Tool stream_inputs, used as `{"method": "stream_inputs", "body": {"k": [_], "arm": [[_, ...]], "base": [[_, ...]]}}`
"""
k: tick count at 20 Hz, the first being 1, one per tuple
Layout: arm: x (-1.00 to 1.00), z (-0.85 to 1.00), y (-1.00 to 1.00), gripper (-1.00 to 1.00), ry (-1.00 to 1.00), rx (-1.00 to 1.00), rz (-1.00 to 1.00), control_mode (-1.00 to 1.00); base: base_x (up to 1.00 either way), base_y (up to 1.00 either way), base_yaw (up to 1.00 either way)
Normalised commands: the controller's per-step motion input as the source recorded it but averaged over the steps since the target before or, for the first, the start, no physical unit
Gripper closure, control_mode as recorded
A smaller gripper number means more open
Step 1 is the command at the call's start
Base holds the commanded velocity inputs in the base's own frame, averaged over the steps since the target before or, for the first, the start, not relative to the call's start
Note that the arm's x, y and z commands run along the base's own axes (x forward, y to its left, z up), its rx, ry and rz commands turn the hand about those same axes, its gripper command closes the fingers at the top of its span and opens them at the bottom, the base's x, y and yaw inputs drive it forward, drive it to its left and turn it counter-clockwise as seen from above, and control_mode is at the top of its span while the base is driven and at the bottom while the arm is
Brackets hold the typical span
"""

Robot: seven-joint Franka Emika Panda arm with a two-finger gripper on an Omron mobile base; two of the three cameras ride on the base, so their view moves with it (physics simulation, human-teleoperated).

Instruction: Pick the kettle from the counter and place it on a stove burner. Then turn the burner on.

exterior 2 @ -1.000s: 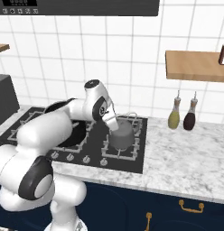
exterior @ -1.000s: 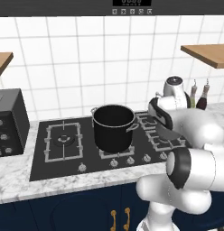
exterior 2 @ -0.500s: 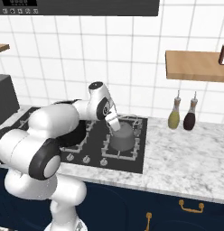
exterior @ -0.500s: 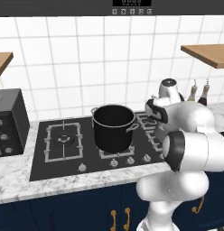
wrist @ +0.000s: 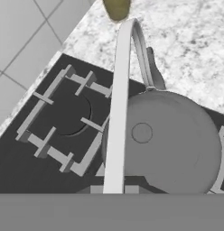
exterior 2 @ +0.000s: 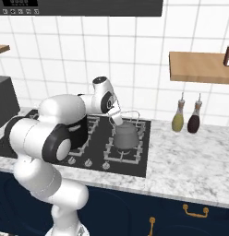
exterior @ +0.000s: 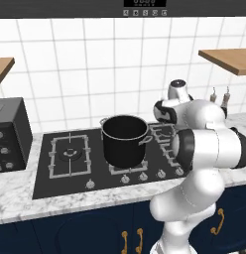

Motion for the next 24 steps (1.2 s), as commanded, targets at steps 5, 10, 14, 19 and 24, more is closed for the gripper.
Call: {"method": "stream_inputs", "body": {"k": [5,10,14,19,24], "arm": [[0.01,-0.14,-0.09,1.00,0.00,0.00,0.00,-1.00],[-0.54,-0.01,-0.34,1.00,-0.10,0.00,0.00,-1.00],[-0.65,-0.25,-0.13,1.00,-0.19,0.00,0.00,-1.00],[-0.18,-0.20,0.02,1.00,-0.14,0.00,0.00,-1.00],[0.00,0.00,0.02,1.00,-0.13,0.01,0.00,-1.00]], "base": [[0.00,0.00,0.00],[0.00,0.00,0.00],[0.00,0.00,0.00],[0.00,0.00,0.00],[0.00,0.00,0.00]]}}
